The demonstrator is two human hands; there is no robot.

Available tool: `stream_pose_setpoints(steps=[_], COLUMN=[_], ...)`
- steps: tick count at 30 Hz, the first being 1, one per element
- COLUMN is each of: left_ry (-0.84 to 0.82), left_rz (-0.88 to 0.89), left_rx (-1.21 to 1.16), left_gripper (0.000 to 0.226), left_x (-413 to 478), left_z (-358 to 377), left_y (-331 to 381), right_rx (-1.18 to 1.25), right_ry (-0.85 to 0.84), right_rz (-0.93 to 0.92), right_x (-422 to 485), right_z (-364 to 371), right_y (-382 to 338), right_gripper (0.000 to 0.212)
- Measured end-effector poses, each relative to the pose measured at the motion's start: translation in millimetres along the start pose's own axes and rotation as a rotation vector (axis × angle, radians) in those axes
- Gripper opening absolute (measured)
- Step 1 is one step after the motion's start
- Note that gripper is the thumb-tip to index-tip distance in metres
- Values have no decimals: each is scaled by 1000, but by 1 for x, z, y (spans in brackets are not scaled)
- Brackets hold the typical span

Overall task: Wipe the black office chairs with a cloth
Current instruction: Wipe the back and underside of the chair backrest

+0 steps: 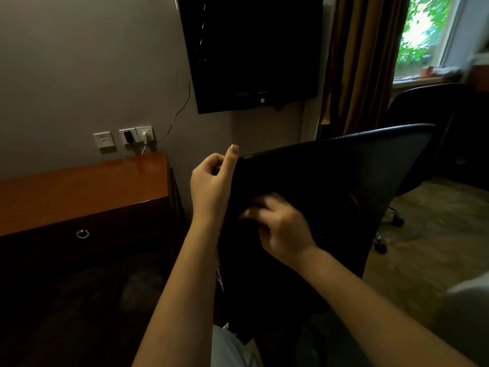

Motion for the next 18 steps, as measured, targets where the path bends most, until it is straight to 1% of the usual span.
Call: stream_pose_setpoints(steps=[3,5,7,8,9,11,13,16,18], left_ry=[90,113,115,109,105,100,103,104,111], left_rz=[-1,14,33,37,36,27,4,-32,-44], left_rx=[15,21,25,23,20,9,-2,-9,-3], left_gripper=[53,63,61,57,53,48,49,52,50], left_x=[11,18,20,19,20,20,23,26,28], left_z=[2,1,0,-1,-1,-3,-6,-14,-24], left_y=[-6,-11,-11,-11,-11,-11,-13,-17,-21], right_rx=[48,8,-31,-45,-63,-103,-139,-190,-169], right_ry=[278,474,615,641,639,567,403,82,-5], right_rz=[15,23,48,58,57,44,51,93,157], right_x=[26,36,37,36,33,21,2,-38,-55], right_z=[-62,-88,-96,-93,-85,-58,-17,45,61], right_y=[-5,-4,2,5,8,14,28,51,59], right_gripper=[31,31,34,35,35,30,25,34,35])
Point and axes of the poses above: each hand's wrist, its own x-axis towards the middle knuckle, its own z-axis out of the palm, y = z × x, the point moved 6 cm from there along x, towards the middle knuckle, and after that the axes turned 2 degrees about x, right-handed, at the moved point
